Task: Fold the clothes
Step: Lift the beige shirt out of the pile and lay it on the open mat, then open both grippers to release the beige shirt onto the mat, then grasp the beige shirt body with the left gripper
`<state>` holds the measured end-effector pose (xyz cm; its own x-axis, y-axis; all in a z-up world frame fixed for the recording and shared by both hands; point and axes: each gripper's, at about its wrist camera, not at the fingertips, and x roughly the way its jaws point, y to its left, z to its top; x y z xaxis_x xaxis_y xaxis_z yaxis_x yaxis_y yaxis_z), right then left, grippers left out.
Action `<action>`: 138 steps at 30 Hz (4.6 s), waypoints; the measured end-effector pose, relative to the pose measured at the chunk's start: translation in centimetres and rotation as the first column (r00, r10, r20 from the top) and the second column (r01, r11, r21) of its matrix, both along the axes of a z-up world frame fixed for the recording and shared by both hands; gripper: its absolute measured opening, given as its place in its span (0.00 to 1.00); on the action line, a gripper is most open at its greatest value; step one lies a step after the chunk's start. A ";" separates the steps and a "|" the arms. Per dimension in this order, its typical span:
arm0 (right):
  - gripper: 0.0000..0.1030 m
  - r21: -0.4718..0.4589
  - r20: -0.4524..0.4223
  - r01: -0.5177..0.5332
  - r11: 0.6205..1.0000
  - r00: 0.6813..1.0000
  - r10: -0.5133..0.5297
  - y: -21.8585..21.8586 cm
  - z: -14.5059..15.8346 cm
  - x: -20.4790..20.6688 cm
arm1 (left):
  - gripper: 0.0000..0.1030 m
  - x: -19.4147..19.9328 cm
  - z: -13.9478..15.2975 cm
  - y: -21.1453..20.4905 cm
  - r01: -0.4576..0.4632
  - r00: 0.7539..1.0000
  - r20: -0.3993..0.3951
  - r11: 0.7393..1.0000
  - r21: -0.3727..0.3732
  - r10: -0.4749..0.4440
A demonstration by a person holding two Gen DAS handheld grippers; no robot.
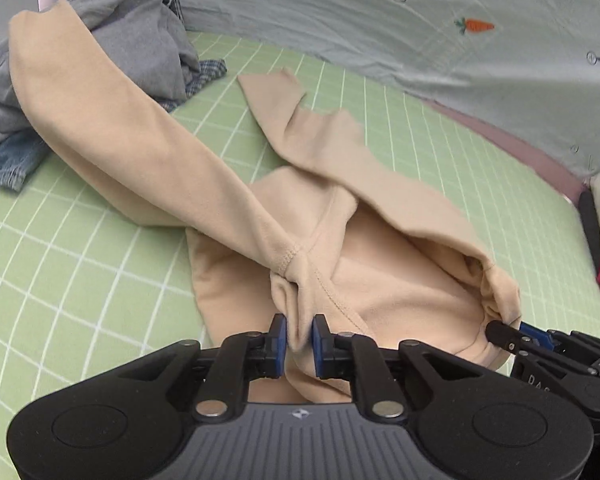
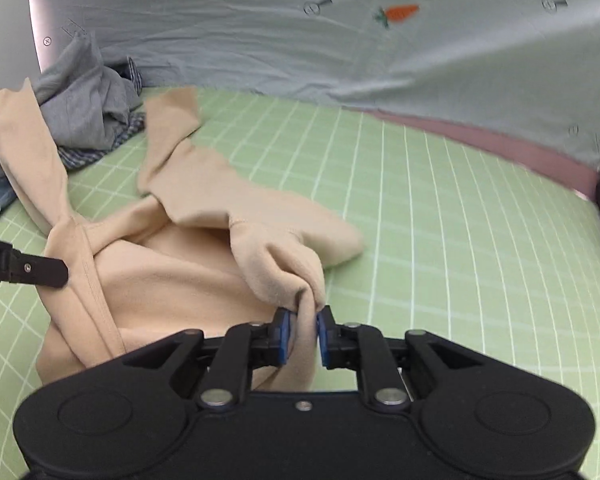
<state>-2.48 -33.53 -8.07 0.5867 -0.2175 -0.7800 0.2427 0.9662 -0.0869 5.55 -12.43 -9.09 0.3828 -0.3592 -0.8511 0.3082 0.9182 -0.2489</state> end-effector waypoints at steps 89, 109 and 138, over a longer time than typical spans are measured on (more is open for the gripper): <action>0.30 -0.079 -0.063 0.726 0.683 0.680 -0.731 -24.4 -4.2 -13.1 | 0.14 6.5 -3.3 1.1 -0.272 0.959 -0.078 0.962 0.031 0.273; 0.70 0.065 0.004 0.504 0.861 0.863 -0.505 -18.9 -3.3 -4.7 | 0.63 8.7 -1.7 -3.3 -0.033 0.998 0.058 0.996 0.082 0.028; 0.76 0.065 -0.047 0.509 0.858 0.861 -0.507 -18.3 -5.2 -3.8 | 0.05 7.4 -2.7 2.4 -0.326 0.945 0.069 0.927 0.185 0.319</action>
